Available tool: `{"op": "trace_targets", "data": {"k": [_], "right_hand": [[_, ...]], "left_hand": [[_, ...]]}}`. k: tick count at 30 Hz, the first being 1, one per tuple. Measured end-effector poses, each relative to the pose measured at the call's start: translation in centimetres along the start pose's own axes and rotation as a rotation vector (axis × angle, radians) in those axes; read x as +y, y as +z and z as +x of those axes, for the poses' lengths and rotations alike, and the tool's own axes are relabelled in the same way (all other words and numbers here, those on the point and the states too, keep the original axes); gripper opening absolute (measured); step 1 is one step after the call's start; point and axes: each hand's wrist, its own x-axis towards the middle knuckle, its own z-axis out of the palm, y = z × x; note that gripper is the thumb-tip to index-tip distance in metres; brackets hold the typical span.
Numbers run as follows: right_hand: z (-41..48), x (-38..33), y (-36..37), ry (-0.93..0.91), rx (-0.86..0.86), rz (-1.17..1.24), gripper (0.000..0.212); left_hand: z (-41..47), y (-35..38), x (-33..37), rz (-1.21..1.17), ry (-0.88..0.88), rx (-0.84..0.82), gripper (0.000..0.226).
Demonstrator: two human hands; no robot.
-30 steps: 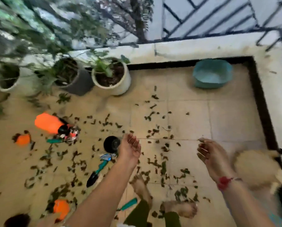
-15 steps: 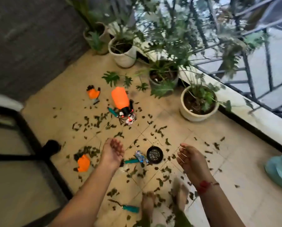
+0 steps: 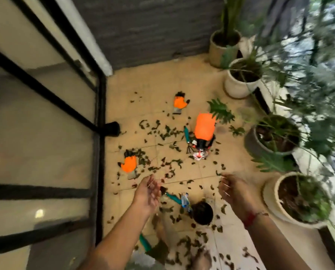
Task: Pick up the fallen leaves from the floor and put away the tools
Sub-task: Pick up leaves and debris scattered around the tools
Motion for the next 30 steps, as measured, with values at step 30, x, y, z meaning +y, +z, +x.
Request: {"op": "trace_targets", "data": {"k": [30], "right_hand": [[14.5, -10.9, 43.8, 0.178, -0.229, -0.238, 0.018]], "left_hand": [[14.0, -3.6, 32.4, -0.411, 0.029, 0.022, 0.017]]}}
